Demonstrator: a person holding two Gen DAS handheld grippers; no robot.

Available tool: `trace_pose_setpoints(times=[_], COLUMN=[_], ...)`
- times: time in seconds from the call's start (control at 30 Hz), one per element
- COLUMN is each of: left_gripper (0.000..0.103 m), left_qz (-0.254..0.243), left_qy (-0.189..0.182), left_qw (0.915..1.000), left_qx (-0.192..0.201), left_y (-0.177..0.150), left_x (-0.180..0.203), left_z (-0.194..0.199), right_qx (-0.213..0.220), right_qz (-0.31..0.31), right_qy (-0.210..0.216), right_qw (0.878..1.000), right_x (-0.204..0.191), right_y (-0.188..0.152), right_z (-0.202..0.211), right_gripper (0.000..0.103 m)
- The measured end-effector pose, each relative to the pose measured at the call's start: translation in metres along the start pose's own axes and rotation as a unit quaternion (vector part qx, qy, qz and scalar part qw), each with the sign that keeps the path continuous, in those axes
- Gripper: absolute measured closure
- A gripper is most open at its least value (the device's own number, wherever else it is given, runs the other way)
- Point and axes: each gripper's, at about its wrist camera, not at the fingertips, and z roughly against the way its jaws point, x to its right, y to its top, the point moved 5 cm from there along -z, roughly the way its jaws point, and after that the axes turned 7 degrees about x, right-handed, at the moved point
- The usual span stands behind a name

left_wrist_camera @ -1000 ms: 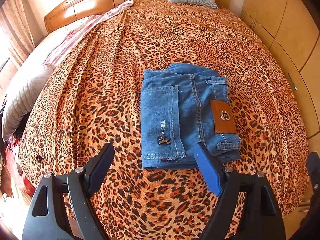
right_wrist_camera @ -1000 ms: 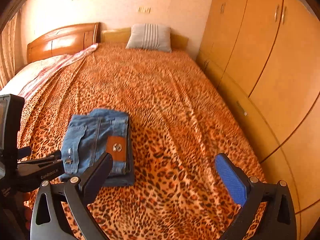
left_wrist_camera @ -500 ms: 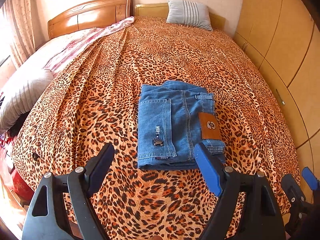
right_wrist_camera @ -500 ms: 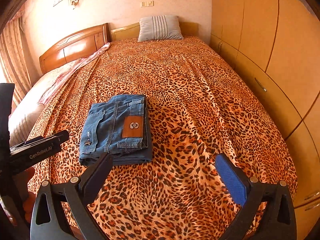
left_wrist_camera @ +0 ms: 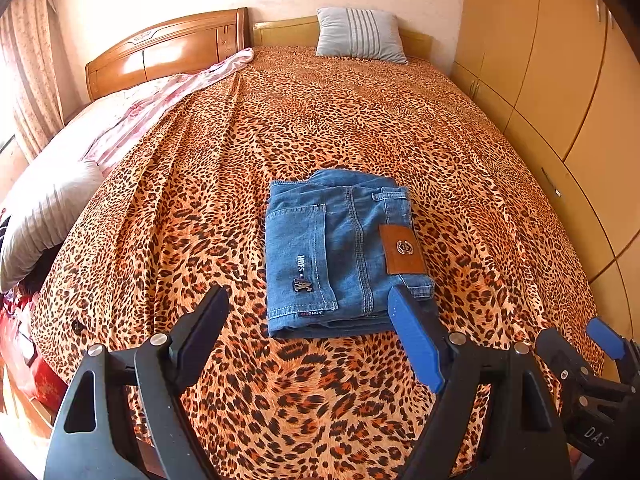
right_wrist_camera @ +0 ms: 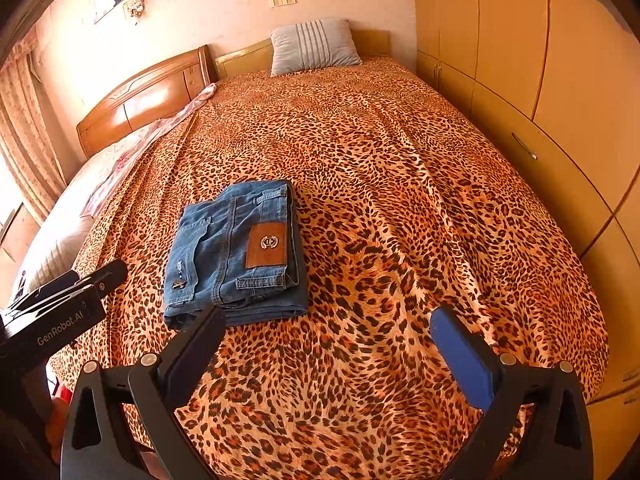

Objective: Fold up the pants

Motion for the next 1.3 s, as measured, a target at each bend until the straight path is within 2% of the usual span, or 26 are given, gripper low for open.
trace_pose_setpoints(times=[0.9, 1.3], left_gripper=[0.021, 0.021], left_qz=[-0.002, -0.003], left_qy=[-0.012, -0.011], left_qw=[0.9994, 0.9995], left_qx=[-0.033, -0.029], left_y=[-0.006, -0.002], left_x=[0.024, 0.027], left_z=[-0.009, -0.007], right_qx=[-0.029, -0.042], right_qz=[-0.021, -0.025], right_qy=[-0.013, -0.013], right_qw=[0.999, 0.999], right_x=[0.031, 0.034], right_y=[-0.004, -0.006], right_z=[-0.010, -0.019], right_gripper=[0.000, 0.000])
